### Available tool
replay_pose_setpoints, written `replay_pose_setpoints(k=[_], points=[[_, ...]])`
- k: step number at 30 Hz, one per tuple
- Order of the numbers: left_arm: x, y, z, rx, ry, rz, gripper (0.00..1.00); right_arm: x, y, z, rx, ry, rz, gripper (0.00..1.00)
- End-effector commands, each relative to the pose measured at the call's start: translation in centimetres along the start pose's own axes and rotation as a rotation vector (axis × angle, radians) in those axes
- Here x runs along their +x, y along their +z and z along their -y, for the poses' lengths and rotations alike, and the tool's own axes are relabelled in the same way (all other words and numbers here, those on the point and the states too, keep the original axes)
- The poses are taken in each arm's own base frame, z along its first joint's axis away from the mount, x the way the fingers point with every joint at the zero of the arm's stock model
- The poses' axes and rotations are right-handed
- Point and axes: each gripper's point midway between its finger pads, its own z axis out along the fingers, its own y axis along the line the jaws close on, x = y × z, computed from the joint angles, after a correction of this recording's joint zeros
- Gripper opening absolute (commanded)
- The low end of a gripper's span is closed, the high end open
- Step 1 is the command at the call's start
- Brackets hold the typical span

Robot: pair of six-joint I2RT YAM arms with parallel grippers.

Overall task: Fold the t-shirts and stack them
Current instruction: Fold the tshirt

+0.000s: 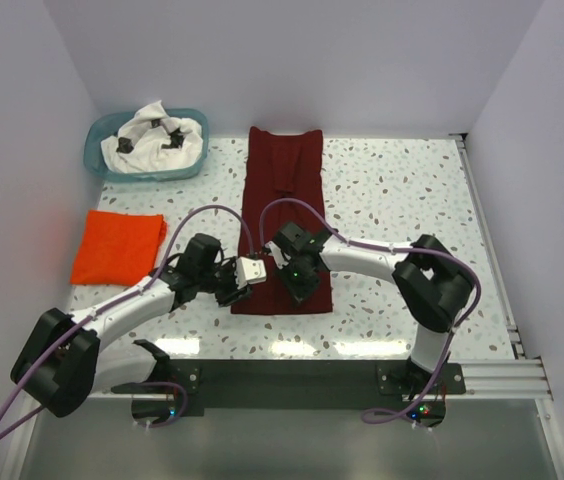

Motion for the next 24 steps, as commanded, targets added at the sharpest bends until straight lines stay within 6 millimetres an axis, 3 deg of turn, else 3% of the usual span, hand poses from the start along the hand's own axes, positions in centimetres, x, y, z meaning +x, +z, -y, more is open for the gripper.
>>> replay_pose_setpoints(k=[1,10,17,23,24], points=[[-0.2,0.0,0.0,0.005,0.037,0.011,0.46,-2.2,-2.9,-1.9,-0.068,-0.033,0.097,0.0],[-0.2,-0.1,0.2,0.021,0.046,0.012,0.46,-2.3,-4.4,-3.5,-0.149,-0.072,0.111,0.0],[-0.2,0.0,0.4,0.032,0.048,0.014,0.46,-1.0,-3.0,-3.5,-0.176,-0.085,0.053,0.0],[-0.6,-0.2,0.4,0.039,0.056,0.018,0.52,-0.9,-1.6,-3.2,-0.168,-0.086,0.033,0.0],[-0.6,-0.2,0.4,0.038,0.057,0.017,0.55,-0.7,-1.2,-3.2,-0.172,-0.084,0.021,0.09]])
